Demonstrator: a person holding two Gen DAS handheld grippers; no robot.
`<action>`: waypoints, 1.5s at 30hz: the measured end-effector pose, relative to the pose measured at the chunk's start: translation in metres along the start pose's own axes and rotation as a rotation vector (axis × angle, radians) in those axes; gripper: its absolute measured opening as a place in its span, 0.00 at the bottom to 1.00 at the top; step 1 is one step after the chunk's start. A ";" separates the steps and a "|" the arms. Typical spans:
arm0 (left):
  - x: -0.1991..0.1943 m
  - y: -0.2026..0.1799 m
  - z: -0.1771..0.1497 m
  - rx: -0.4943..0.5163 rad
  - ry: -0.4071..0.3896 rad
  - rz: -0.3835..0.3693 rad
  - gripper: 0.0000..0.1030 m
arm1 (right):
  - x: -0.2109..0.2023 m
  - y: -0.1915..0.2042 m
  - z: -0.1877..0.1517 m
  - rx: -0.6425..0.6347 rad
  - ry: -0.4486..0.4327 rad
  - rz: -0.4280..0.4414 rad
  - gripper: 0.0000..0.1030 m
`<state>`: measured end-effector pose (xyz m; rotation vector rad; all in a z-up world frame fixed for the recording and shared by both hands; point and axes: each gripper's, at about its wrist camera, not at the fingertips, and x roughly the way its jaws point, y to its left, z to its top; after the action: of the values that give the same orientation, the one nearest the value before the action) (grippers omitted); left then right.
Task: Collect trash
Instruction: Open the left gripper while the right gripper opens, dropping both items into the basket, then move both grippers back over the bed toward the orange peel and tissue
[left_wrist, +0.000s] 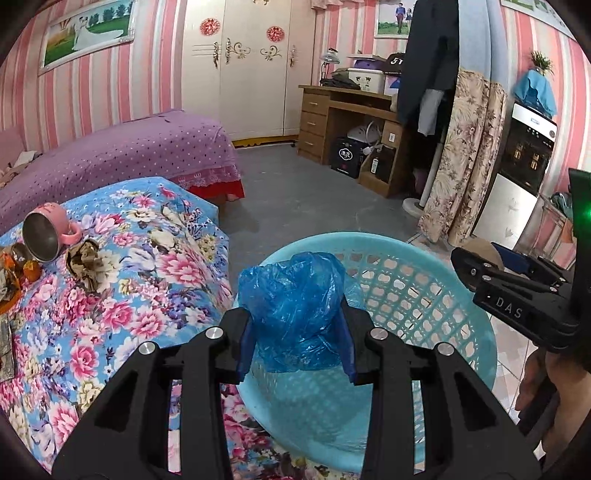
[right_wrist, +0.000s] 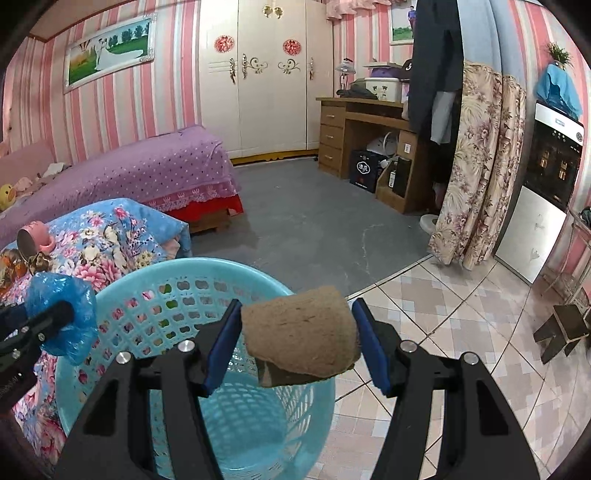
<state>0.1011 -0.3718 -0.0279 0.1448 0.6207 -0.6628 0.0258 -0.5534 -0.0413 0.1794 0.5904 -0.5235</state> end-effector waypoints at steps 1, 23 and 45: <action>0.000 -0.001 0.001 0.003 0.002 0.005 0.51 | 0.000 0.000 0.000 0.000 -0.001 0.001 0.59; -0.020 0.066 -0.001 -0.061 -0.022 0.199 0.94 | -0.005 0.038 0.001 -0.076 -0.006 0.062 0.61; -0.066 0.129 -0.005 -0.141 -0.055 0.260 0.95 | -0.018 0.072 0.010 -0.050 -0.051 0.050 0.95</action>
<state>0.1374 -0.2341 -0.0018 0.0739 0.5819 -0.3697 0.0555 -0.4875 -0.0220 0.1328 0.5473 -0.4636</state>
